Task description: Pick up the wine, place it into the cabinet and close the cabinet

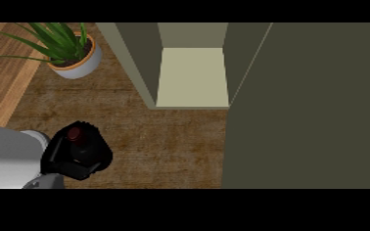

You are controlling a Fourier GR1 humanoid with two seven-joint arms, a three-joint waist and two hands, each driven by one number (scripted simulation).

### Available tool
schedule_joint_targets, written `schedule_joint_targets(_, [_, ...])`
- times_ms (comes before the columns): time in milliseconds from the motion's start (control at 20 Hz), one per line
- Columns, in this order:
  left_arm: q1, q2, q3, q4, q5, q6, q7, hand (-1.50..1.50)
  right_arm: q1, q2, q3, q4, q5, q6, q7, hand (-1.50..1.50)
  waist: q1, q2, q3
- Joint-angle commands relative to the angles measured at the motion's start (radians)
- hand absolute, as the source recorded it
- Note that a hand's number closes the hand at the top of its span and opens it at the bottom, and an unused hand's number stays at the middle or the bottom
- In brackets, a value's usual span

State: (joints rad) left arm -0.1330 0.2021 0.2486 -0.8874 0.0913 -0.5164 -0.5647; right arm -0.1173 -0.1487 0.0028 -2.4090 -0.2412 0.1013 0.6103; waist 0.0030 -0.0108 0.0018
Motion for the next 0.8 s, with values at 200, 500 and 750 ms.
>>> schedule_joint_targets(200, [0.156, -0.149, -0.010, -0.232, -0.044, 0.250, -0.119, 1.50, 0.066, 0.011, 0.033, -0.154, -0.009, -0.012, 0.047, -1.50, -0.003, 0.006, -0.001])
schedule_joint_targets(500, [0.217, -0.152, -0.009, -0.459, -0.048, 0.320, -0.103, 1.50, 0.033, -0.023, -0.031, -0.173, -0.109, -0.003, 0.102, -1.50, -0.002, 0.004, -0.001])
schedule_joint_targets(750, [0.295, -0.181, -0.075, -0.648, 0.045, 0.236, 0.035, 1.50, 0.060, 0.002, -0.027, -0.097, -0.085, 0.038, 0.007, -1.50, 0.000, 0.008, -0.001])
